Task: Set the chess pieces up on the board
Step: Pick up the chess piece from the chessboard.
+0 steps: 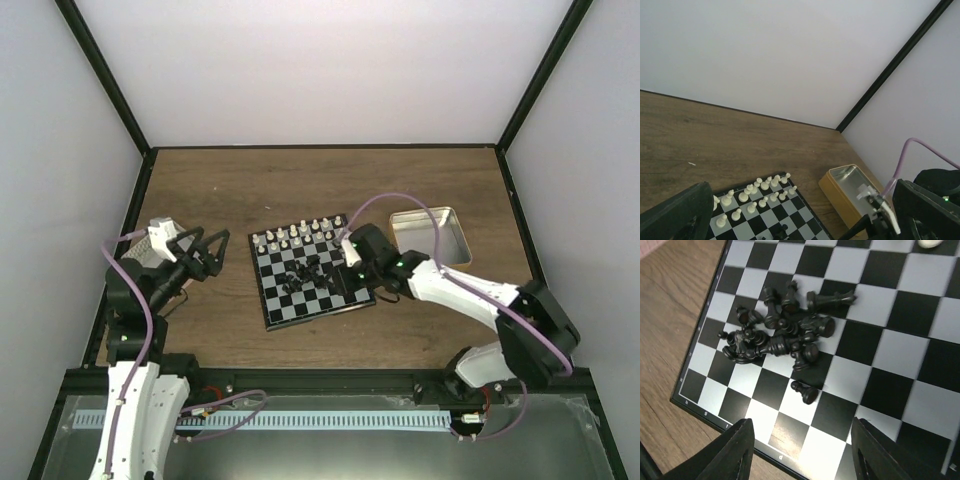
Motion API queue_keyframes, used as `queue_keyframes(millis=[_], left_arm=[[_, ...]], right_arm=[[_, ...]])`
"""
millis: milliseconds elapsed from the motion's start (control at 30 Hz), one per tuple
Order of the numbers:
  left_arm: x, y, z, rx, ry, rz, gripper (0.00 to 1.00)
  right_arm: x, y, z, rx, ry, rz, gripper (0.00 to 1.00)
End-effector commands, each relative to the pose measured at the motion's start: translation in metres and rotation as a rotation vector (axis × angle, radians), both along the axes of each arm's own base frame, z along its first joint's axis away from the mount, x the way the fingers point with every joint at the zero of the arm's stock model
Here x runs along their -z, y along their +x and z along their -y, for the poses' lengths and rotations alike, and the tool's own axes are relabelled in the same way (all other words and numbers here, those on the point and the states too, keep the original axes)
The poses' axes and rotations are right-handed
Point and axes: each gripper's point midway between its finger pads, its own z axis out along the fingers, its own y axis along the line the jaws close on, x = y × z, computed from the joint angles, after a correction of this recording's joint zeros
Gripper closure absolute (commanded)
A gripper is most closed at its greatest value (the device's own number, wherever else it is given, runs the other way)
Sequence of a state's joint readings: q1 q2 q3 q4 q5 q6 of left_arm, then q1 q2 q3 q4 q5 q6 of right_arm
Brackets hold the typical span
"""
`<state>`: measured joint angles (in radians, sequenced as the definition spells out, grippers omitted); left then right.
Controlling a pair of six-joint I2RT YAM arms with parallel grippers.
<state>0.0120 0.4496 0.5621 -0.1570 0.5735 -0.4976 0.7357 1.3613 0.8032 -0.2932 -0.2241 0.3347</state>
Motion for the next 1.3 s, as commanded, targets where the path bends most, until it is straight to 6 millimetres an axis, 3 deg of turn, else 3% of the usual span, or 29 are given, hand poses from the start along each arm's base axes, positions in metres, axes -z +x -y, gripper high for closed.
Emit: queue_keyframes(millis=[0,167,400,600,867,1267], left_arm=[[-0.006,0.000,0.000,0.005,0.000,0.043,0.00],[-0.008,0.000,-0.002,-0.012,-0.005,0.055,0.00],[-0.008,-0.002,0.002,0.016,-0.013,0.061,0.00],[-0.007,-0.002,0.002,0.020,-0.012,0.051,0.00],[-0.009,-0.005,0.000,0.001,-0.005,0.050,0.00],[-0.006,-0.003,-0.002,-0.009,0.003,0.036,0.00]], right_arm=[[0.004,-0.001,-0.022,-0.177,-0.111,0.099,0.46],[0.029,0.007,-0.029,-0.215,-0.272,0.103,0.46],[0.039,0.014,-0.032,-0.226,-0.314,0.107,0.49],[0.052,-0.002,-0.043,-0.281,-0.314,0.050,0.62],[0.064,0.010,-0.036,-0.239,-0.405,0.063,0.75],[0.071,0.021,-0.032,-0.223,-0.487,0.091,0.71]])
